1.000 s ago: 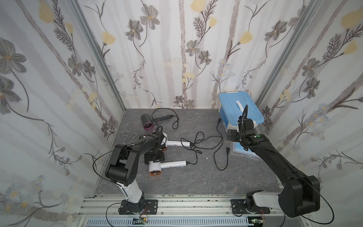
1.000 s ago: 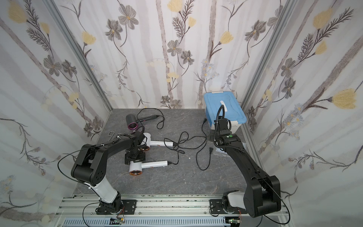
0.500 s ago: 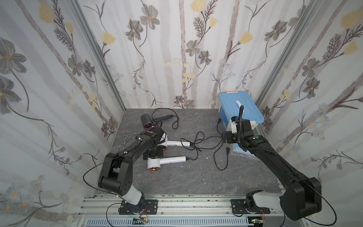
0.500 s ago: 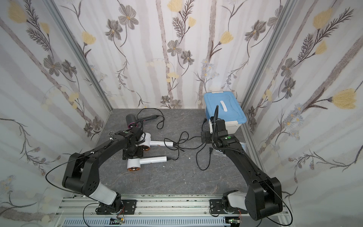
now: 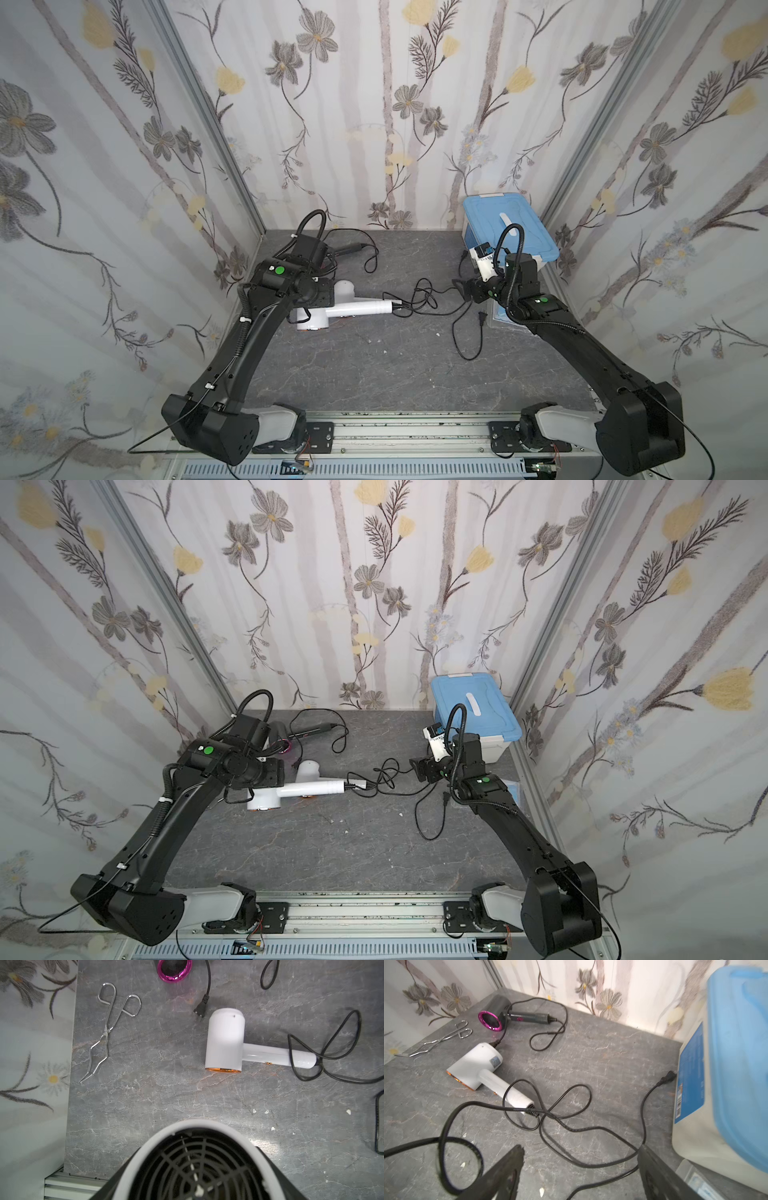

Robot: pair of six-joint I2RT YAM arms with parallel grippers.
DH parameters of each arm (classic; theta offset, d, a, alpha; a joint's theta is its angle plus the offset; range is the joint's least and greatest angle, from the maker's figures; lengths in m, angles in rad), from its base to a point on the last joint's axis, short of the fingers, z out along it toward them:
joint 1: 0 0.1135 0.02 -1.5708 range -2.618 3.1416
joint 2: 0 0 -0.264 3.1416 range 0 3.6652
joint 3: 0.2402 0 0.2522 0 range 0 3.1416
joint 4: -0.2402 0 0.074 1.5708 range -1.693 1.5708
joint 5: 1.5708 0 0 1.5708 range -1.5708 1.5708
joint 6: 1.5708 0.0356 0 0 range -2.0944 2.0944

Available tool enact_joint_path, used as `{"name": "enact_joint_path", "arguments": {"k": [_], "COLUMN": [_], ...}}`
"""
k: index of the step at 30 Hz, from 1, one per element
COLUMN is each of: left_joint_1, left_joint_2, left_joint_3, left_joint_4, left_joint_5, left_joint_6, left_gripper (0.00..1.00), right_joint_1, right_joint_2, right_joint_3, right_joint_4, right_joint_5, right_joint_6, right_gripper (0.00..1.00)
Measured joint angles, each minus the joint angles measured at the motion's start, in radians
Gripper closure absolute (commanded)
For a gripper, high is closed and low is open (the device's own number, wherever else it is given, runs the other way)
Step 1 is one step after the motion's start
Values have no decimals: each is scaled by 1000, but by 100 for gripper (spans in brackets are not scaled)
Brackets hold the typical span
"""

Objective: Wrap the cord around the hair dryer
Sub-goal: Wrap the power cord around the hair dryer.

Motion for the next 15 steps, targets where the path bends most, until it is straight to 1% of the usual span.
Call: {"name": "enact_joint_path", "arguments": {"k": [4, 8, 15], "left_joint_1": [17, 34, 34], "left_joint_2": [11, 19, 25], "left_joint_3": [86, 150, 166], "left_joint_4": [-16, -16, -13], "left_joint_5": [17, 31, 78], "left_joint_6": [16, 20, 26], "left_gripper": [100, 100, 100], "right_joint_1": [-18, -24, -14], "right_joint_2": [-51, -49, 76], "right_joint_3": [-89, -153, -165], "right_joint_4": [128, 191, 198], "right_joint_5": [-45, -59, 63], "right_joint_6": [-24, -42, -53], "right_gripper": [16, 20, 20]}}
